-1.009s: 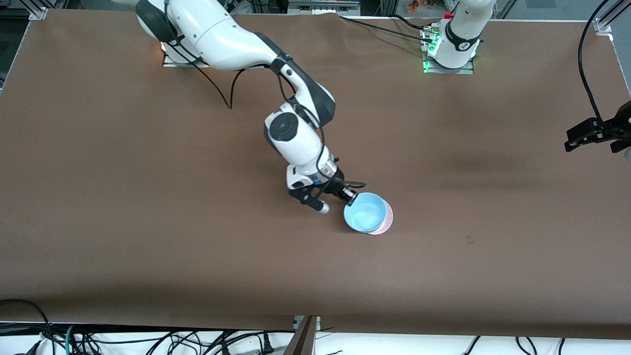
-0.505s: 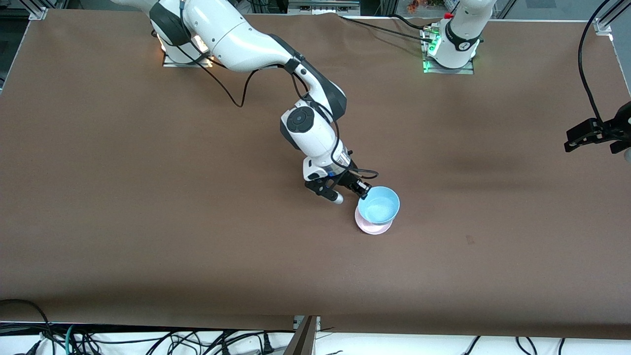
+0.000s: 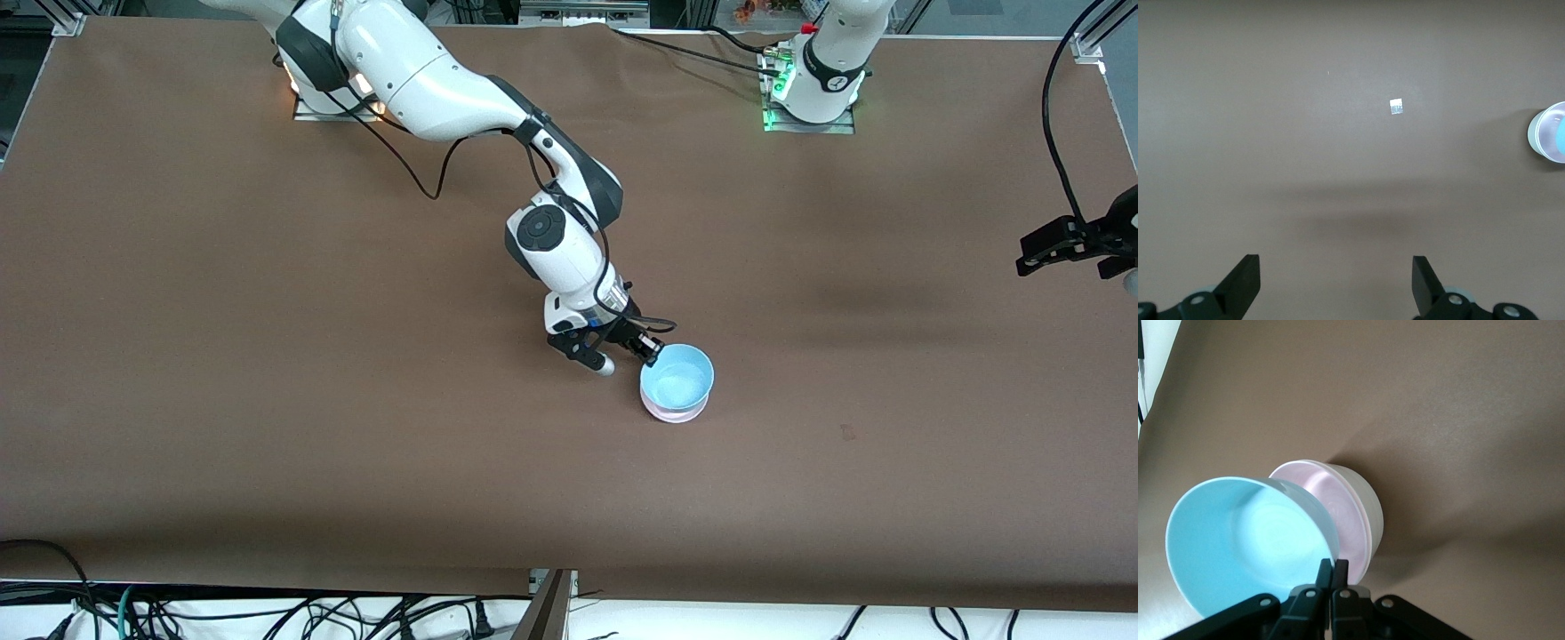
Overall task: Stack pink and blue bowls on white bowl
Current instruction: 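Carry the blue bowl with the right gripper onto the pink bowl, then lower the blue bowl into the pink bowl and open the right gripper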
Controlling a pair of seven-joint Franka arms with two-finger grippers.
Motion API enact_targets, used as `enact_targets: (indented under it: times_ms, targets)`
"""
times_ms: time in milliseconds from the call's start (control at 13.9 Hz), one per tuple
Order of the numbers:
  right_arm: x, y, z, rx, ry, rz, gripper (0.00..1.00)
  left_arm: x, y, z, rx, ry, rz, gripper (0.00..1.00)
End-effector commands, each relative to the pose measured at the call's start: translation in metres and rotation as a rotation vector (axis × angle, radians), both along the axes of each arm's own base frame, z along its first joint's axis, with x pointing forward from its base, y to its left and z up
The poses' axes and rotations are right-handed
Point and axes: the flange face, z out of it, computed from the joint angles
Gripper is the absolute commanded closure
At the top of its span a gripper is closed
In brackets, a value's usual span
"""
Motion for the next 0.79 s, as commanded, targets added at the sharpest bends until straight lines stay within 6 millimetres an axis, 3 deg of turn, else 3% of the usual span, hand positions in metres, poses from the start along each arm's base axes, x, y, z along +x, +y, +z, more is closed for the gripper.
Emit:
enact_targets:
  times_ms: [0, 216, 721]
  targets:
    - [0.008, 0.0, 0.003, 0.02, -0.018, -0.004, 1.0, -0.001, 0.002, 0.0, -0.01, -0.001, -0.015, 0.0]
    - [0.007, 0.0, -0.007, 0.02, -0.018, -0.008, 1.0, 0.0, 0.004, -0.003, -0.016, 0.002, -0.015, 0.0]
    - [0.005, 0.001, -0.008, 0.018, -0.011, -0.008, 1.0, 0.0, 0.004, -0.003, -0.017, 0.004, -0.012, 0.0]
